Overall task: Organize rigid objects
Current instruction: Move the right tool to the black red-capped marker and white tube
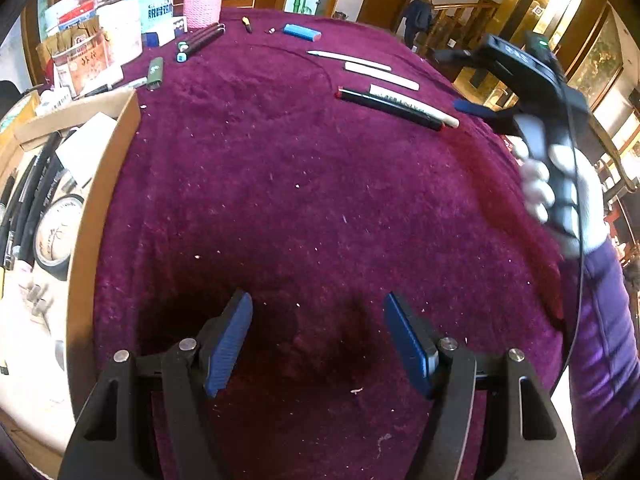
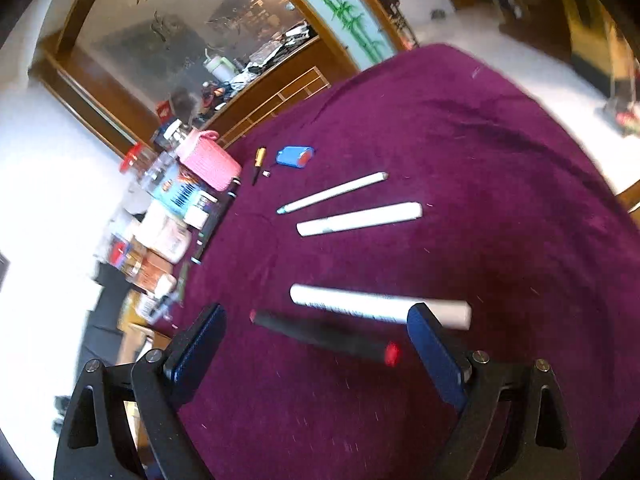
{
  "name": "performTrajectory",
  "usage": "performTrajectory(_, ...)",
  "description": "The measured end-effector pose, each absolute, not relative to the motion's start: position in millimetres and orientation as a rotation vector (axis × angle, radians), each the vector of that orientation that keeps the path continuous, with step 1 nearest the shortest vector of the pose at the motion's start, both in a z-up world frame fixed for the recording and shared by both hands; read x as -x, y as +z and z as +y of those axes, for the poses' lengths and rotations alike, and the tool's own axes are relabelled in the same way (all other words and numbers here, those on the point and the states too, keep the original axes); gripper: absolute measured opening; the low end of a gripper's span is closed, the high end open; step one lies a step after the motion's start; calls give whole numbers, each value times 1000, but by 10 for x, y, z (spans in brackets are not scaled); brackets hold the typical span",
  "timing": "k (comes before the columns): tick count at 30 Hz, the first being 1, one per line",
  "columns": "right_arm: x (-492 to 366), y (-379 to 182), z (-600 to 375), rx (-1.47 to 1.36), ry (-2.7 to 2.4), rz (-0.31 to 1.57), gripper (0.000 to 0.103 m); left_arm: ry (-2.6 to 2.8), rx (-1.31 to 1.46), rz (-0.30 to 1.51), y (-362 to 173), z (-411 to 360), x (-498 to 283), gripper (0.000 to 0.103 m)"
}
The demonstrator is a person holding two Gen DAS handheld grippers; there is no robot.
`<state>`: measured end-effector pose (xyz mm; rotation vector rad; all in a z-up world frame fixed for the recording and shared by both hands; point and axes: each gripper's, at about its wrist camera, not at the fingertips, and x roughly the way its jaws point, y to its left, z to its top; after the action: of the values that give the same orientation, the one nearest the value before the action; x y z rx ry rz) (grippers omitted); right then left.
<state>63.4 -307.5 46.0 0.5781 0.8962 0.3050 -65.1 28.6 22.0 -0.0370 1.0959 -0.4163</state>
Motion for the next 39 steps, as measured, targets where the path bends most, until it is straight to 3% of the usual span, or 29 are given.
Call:
performTrajectory(8, -854, 124, -3007, -690, 448, 982, 94, -441, 35, 1077, 242, 265, 615, 68)
performTrajectory(17, -549, 116, -2055, -520, 870, 1132, 96, -423, 78, 1080, 242, 350, 531, 68)
performTrajectory(26, -423, 328, -2284, -349, 469, 971, 95, -404, 148, 1070, 306, 453, 377, 68)
performTrajectory(33, -462, 289, -1928, -75, 252, 1022, 94, -424, 148, 1079, 285, 467, 400, 68)
performTrajectory(39, -536, 233, -1687, 0, 111, 1068, 92, -440, 175, 1063, 291, 614, 497, 68)
